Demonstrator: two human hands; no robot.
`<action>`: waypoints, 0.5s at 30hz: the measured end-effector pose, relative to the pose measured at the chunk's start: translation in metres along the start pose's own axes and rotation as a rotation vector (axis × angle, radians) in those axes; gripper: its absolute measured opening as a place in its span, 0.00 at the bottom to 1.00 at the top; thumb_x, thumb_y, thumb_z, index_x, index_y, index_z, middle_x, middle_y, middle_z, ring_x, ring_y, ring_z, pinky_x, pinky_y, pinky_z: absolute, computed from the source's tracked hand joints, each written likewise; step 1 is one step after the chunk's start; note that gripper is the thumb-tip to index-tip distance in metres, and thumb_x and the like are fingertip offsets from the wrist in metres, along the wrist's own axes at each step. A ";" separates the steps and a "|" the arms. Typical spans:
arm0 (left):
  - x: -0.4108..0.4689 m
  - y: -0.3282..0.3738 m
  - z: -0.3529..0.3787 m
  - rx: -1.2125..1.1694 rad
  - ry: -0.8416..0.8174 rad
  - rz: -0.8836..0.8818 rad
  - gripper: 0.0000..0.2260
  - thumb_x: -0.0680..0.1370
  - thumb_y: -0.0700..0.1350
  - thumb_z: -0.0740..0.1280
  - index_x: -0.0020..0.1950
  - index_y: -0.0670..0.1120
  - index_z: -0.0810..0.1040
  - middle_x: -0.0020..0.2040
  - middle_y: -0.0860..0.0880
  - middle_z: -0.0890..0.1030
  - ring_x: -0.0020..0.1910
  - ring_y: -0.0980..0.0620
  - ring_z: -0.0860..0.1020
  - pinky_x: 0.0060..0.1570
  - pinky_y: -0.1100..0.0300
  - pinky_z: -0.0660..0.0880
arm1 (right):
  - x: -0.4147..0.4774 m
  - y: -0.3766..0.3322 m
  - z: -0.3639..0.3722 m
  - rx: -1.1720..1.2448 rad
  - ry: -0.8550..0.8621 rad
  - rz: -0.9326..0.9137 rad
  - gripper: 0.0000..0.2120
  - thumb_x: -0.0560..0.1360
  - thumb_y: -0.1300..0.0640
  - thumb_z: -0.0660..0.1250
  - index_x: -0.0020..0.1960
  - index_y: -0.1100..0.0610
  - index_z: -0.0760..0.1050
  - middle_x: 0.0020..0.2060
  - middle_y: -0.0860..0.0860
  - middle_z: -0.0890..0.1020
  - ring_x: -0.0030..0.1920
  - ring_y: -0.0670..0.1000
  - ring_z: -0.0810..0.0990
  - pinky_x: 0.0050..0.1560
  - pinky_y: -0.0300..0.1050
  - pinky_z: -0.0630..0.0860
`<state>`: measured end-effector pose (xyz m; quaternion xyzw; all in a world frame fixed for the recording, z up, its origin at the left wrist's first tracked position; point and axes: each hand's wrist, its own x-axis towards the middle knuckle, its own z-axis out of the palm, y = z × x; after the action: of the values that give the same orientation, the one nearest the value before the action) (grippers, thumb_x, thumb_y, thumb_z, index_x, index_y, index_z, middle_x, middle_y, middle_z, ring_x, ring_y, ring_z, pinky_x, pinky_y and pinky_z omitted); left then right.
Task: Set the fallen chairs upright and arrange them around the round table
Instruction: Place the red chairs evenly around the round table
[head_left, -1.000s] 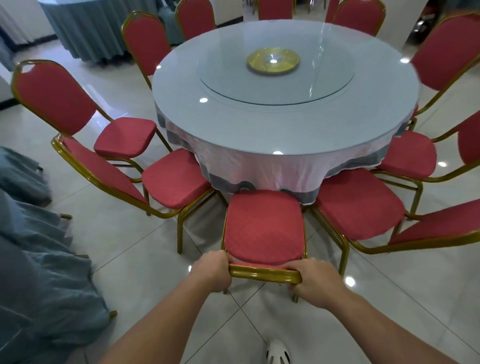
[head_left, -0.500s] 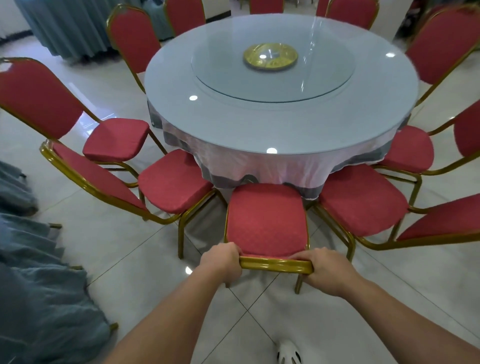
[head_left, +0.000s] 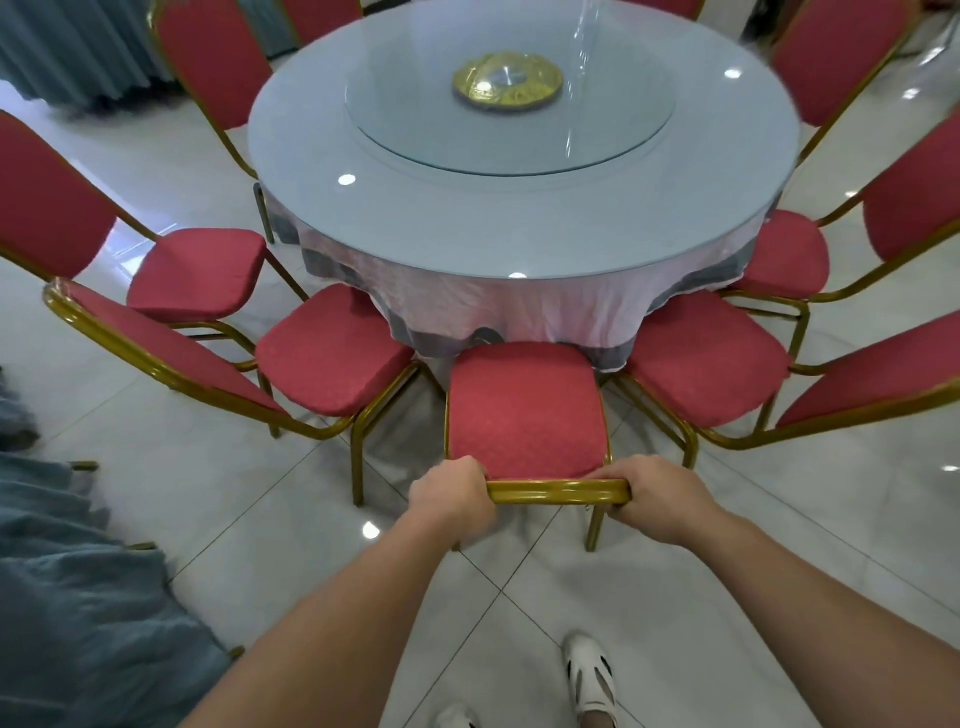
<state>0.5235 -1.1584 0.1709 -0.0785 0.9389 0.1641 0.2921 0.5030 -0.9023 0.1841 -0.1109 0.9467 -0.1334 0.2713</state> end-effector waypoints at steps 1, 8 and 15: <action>0.002 -0.001 -0.001 0.003 -0.004 -0.001 0.11 0.75 0.42 0.65 0.52 0.54 0.82 0.43 0.52 0.83 0.43 0.49 0.82 0.48 0.50 0.82 | 0.001 -0.001 -0.001 0.003 -0.004 0.002 0.17 0.74 0.51 0.69 0.56 0.29 0.79 0.41 0.39 0.85 0.44 0.44 0.82 0.41 0.45 0.78; 0.016 -0.013 -0.015 0.018 -0.021 -0.012 0.14 0.73 0.42 0.65 0.54 0.56 0.84 0.43 0.53 0.84 0.42 0.51 0.82 0.46 0.52 0.83 | 0.014 -0.017 -0.002 0.002 0.032 -0.009 0.16 0.73 0.54 0.67 0.53 0.33 0.81 0.37 0.39 0.84 0.39 0.43 0.81 0.33 0.37 0.70; 0.015 -0.015 -0.015 0.010 0.012 -0.010 0.12 0.74 0.42 0.65 0.52 0.55 0.83 0.43 0.53 0.83 0.44 0.50 0.81 0.48 0.51 0.83 | 0.016 -0.021 -0.003 0.029 0.005 0.025 0.14 0.75 0.53 0.69 0.54 0.35 0.81 0.39 0.39 0.84 0.42 0.42 0.81 0.38 0.40 0.74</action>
<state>0.5069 -1.1784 0.1705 -0.0828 0.9411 0.1576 0.2876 0.4909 -0.9262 0.1853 -0.0946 0.9468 -0.1439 0.2719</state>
